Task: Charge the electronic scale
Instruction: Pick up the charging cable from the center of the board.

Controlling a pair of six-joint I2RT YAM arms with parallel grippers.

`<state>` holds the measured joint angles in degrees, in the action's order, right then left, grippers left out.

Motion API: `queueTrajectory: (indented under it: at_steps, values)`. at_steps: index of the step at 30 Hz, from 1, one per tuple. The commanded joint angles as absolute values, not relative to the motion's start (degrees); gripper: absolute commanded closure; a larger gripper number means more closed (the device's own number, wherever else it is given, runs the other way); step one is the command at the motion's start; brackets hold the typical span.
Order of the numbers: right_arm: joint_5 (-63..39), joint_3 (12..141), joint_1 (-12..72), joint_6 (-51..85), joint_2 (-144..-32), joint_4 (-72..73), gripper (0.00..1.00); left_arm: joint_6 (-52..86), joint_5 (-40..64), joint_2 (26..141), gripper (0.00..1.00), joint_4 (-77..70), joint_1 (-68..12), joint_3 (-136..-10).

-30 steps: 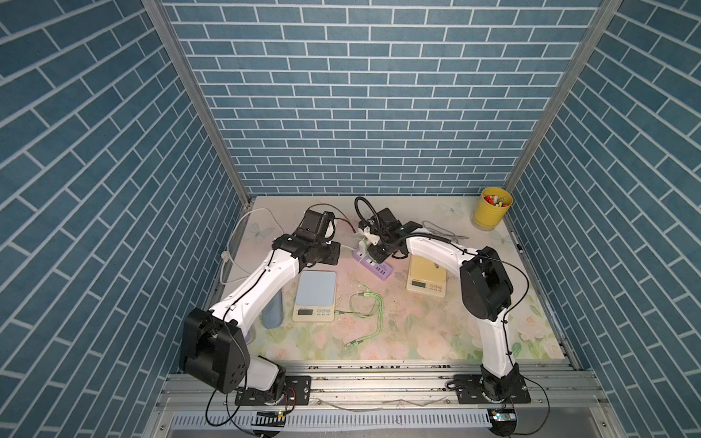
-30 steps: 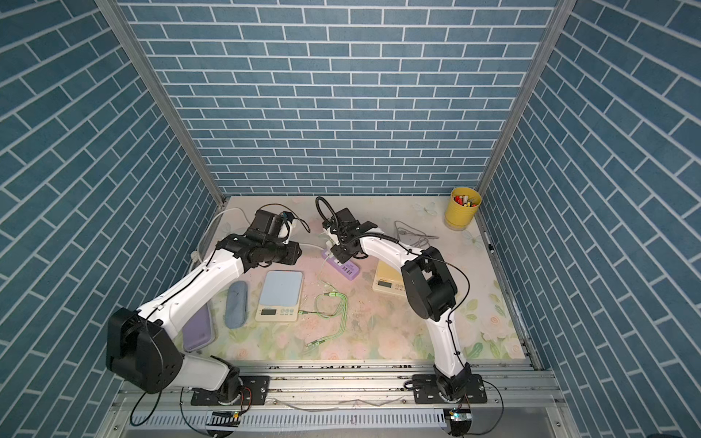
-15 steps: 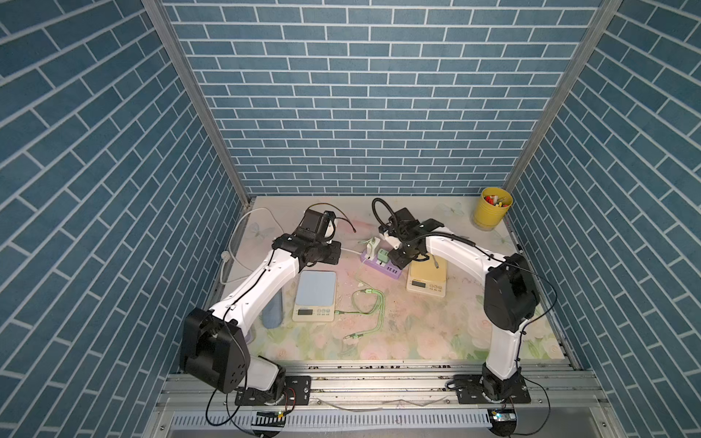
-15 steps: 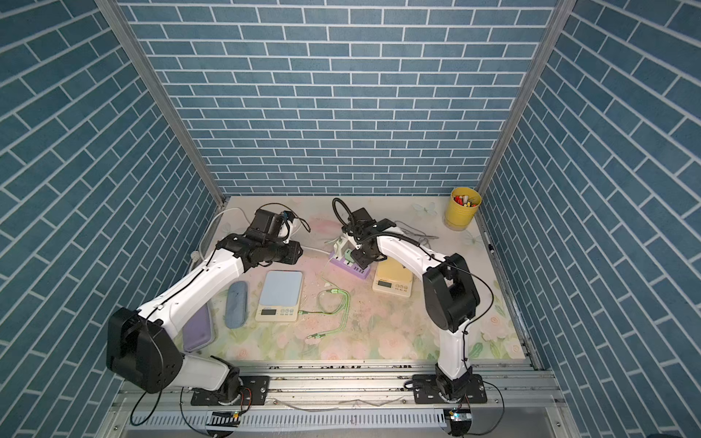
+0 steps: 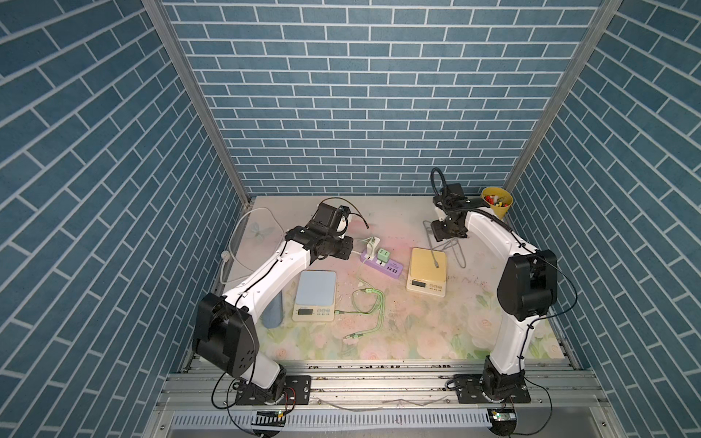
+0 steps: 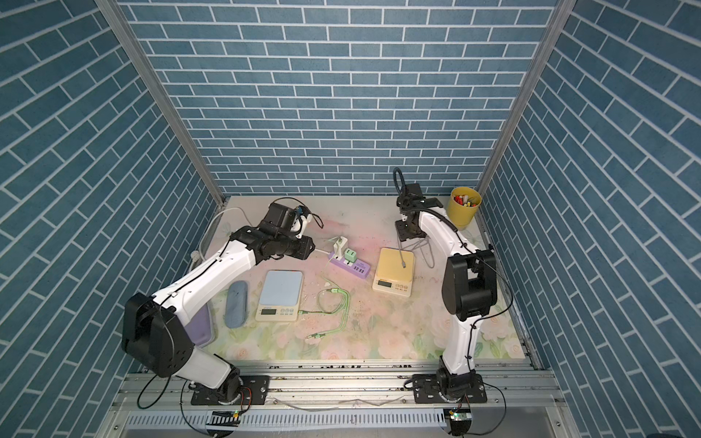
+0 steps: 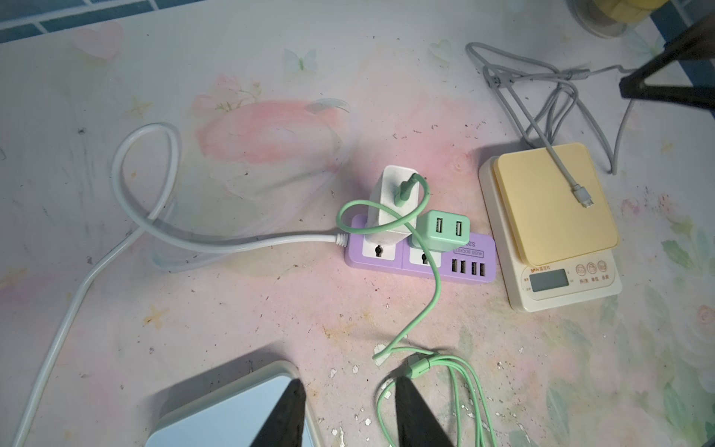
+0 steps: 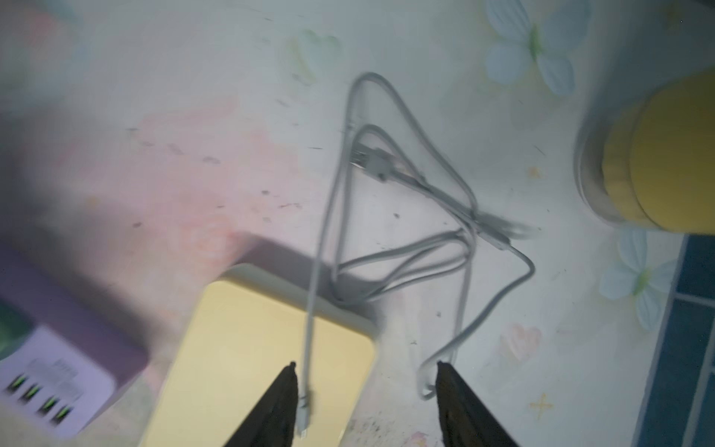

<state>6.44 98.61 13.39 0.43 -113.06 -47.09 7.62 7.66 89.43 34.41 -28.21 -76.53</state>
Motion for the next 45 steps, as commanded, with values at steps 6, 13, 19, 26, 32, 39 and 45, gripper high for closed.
queueTrajectory:
  at_steps: [6, 13, 19, 26, 32, 39, 45]
  values:
    - [4.1, 105.8, 10.8, -8.1, -122.8, -47.9, 0.5, -1.0, 10.1, 97.6, 0.58, 36.1, -33.6, -86.6]
    - [2.3, 114.7, 10.2, -23.2, -129.8, -51.7, 0.51, -1.6, 12.2, 102.9, 0.59, 36.5, -34.4, -90.7]
    - [7.1, 130.7, 8.4, -21.5, -137.1, -60.1, 0.49, -1.7, 11.3, 104.4, 0.59, 36.6, -34.4, -90.2]
    - [5.3, 121.5, 2.7, 11.4, -126.5, -56.0, 0.47, -1.5, 11.6, 105.9, 0.59, 36.2, -34.4, -90.4]
    - [-1.6, 96.8, -0.3, 30.3, -113.2, -39.5, 0.38, -1.5, 12.8, 106.0, 0.59, 35.5, -34.4, -90.2]
    - [-9.4, 93.9, -1.9, 37.9, -116.3, -33.7, 0.38, -2.4, 11.6, 103.4, 0.59, 35.2, -34.4, -86.9]
    - [-7.4, 94.5, -2.0, 43.3, -119.3, -30.0, 0.38, -2.3, 11.6, 101.7, 0.59, 34.2, -34.4, -84.3]
